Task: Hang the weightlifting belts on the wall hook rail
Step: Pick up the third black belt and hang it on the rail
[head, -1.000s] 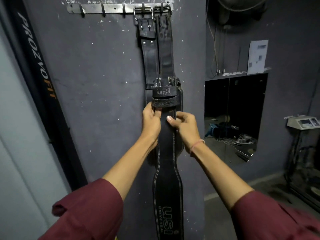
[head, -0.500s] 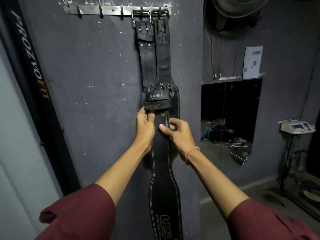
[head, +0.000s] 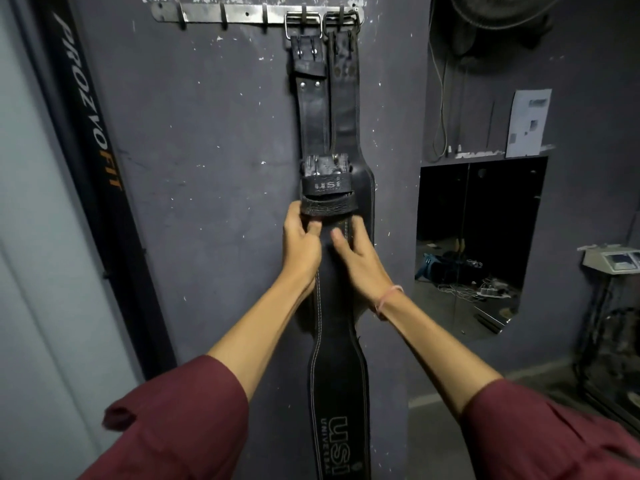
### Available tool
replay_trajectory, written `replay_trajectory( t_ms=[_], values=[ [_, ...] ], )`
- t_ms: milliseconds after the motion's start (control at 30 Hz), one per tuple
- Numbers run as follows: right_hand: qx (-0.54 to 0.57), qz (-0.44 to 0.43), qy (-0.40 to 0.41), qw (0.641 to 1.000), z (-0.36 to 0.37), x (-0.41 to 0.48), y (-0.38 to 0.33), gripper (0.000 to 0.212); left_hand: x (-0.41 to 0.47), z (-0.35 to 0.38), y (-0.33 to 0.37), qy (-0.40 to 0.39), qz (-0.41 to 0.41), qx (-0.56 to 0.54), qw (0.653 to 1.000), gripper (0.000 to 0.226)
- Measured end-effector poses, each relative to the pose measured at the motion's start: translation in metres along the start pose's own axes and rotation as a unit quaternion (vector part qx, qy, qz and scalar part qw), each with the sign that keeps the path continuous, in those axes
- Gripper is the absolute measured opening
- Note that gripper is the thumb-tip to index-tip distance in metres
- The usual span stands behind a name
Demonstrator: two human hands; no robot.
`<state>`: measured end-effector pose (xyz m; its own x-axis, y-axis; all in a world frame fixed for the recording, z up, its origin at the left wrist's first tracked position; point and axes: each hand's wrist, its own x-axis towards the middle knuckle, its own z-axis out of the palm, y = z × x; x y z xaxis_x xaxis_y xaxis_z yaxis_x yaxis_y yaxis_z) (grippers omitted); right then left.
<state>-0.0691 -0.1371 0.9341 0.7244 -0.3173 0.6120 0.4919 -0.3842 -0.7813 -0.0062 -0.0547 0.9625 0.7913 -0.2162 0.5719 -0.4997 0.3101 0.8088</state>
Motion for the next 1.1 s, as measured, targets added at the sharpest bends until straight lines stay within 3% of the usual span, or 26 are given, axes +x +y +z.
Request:
replay_trajectory(
  t_ms=[200, 367, 433, 533, 633, 733, 900, 1000, 1100],
  values=[
    [0.016, -0.038, 0.135, 0.99, 0.015, 0.028, -0.008, 0.009, -0.041, -0.024, -0.032, -0.111, 0.009, 0.107, 0.988, 0.046],
    [0.003, -0.018, 0.199, 0.98, 0.007, 0.044, -0.024, 0.018, -0.117, -0.053, -0.089, -0.15, -0.061, 0.136, 0.977, 0.029],
    [-0.007, -0.021, 0.195, 0.98, 0.01, 0.04, -0.025, 0.016, -0.116, -0.05, -0.08, -0.128, -0.071, 0.126, 0.981, 0.02],
    [0.006, -0.023, 0.185, 0.982, 0.019, 0.032, -0.02, 0.013, -0.082, -0.036, -0.049, -0.074, -0.001, 0.128, 0.989, 0.039],
    [0.021, -0.035, 0.189, 0.981, 0.023, 0.032, -0.021, 0.014, -0.056, -0.033, -0.033, -0.059, 0.027, 0.143, 0.988, 0.045],
    [0.035, -0.045, 0.181, 0.982, 0.026, 0.029, -0.021, 0.01, -0.072, -0.037, -0.049, -0.086, 0.002, 0.159, 0.984, 0.063],
    [0.038, -0.03, 0.174, 0.983, 0.03, 0.013, -0.008, 0.011, -0.117, -0.06, -0.079, -0.152, -0.036, 0.174, 0.972, 0.044],
    [0.038, -0.025, 0.173, 0.984, 0.034, 0.008, -0.007, 0.016, -0.093, -0.06, -0.067, -0.115, -0.073, 0.148, 0.98, 0.06],
    [0.038, -0.048, 0.146, 0.987, 0.042, 0.003, -0.006, 0.013, -0.036, -0.058, -0.041, -0.048, -0.111, 0.002, 0.993, 0.096]
  ],
)
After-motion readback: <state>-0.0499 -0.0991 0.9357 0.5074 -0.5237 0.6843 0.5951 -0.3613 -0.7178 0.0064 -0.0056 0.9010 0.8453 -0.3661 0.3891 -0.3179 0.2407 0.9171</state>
